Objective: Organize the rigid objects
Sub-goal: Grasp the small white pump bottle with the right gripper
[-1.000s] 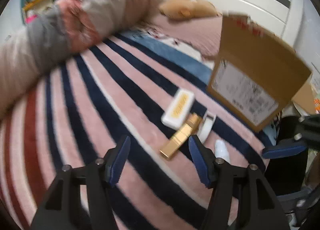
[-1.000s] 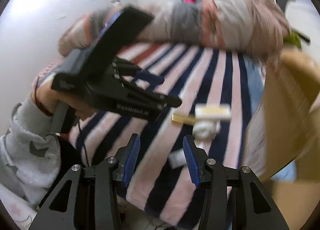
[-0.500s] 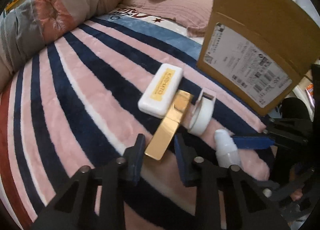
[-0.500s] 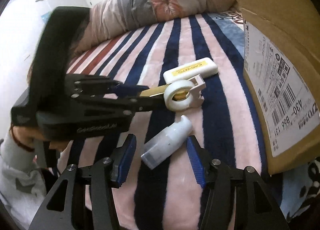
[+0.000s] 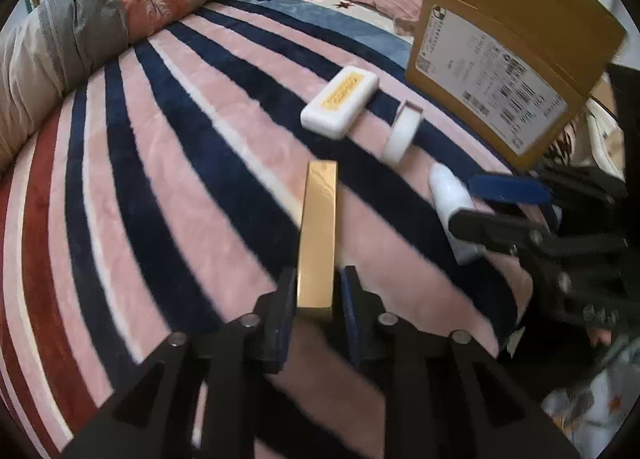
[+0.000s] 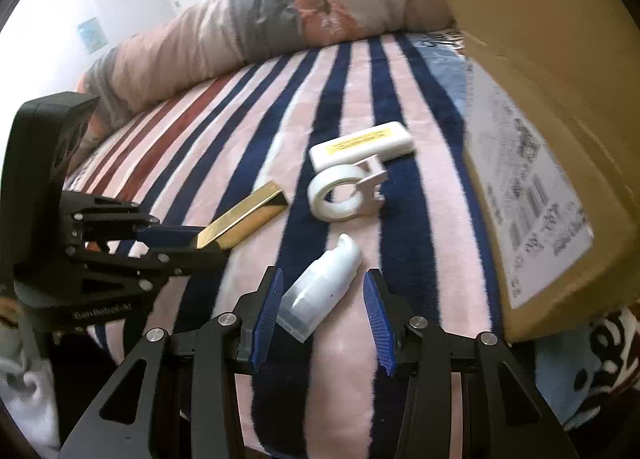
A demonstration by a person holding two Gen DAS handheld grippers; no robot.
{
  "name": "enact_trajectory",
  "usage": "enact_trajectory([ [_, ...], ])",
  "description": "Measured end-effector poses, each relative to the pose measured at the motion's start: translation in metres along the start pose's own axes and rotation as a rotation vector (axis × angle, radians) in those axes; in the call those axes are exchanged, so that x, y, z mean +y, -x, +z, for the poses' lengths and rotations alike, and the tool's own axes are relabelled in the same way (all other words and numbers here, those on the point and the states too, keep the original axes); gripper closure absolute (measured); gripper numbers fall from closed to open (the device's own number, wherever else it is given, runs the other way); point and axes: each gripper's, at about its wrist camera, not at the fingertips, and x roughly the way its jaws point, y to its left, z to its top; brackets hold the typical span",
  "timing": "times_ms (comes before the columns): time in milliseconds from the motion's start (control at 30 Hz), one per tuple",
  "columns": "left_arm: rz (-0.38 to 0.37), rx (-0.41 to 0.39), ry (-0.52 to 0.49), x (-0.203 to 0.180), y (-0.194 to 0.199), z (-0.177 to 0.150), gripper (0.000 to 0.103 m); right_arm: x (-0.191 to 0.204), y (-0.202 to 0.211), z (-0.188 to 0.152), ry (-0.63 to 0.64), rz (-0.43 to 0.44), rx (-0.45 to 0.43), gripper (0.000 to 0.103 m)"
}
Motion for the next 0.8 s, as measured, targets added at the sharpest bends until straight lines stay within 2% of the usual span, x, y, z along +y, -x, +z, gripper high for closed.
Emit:
enact_trajectory([
  [100, 0.026, -0.02, 0.068, 0.001, -0.012, 0.009, 0.083, 0.004, -0.001, -0.003, 0.008, -0.009, 0.006, 0.065],
  [200, 0.063, -0.041, 0.045, -0.006, -0.014, 0.011, 0.084, 0.003, -0.01, -0.003, -0.028, 0.019, 0.027, 0.066],
  [233, 0.067, -0.044, 0.045, -0.007, -0.014, 0.011, 0.085, 0.004, -0.011, -0.003, -0.027, 0.015, 0.019, 0.073],
  [300, 0.075, -0.049, 0.041, -0.008, -0.011, 0.007, 0.088, 0.008, -0.01, -0.004, -0.009, -0.003, 0.008, 0.074],
  [433, 0.071, -0.045, 0.056, -0.003, -0.007, 0.004, 0.088, 0.022, -0.007, -0.006, 0.105, -0.041, -0.007, 0.078],
  [533, 0.058, -0.037, 0.072, 0.0, -0.007, 0.0, 0.088, 0.021, -0.009, -0.004, 0.106, -0.074, 0.009, 0.078],
  [633, 0.056, -0.036, 0.084, 0.0, -0.006, -0.002, 0.088, 0.02, -0.018, -0.006, 0.11, -0.062, 0.058, 0.078],
  [700, 0.068, -0.036, 0.068, -0.002, -0.007, -0.001, 0.088, 0.022, -0.017, -0.007, 0.127, -0.08, 0.042, 0.083],
  [800, 0.056, -0.039, 0.09, 0.001, -0.002, 0.0, 0.088, 0.025, -0.01, -0.006, 0.15, -0.068, 0.011, 0.083],
])
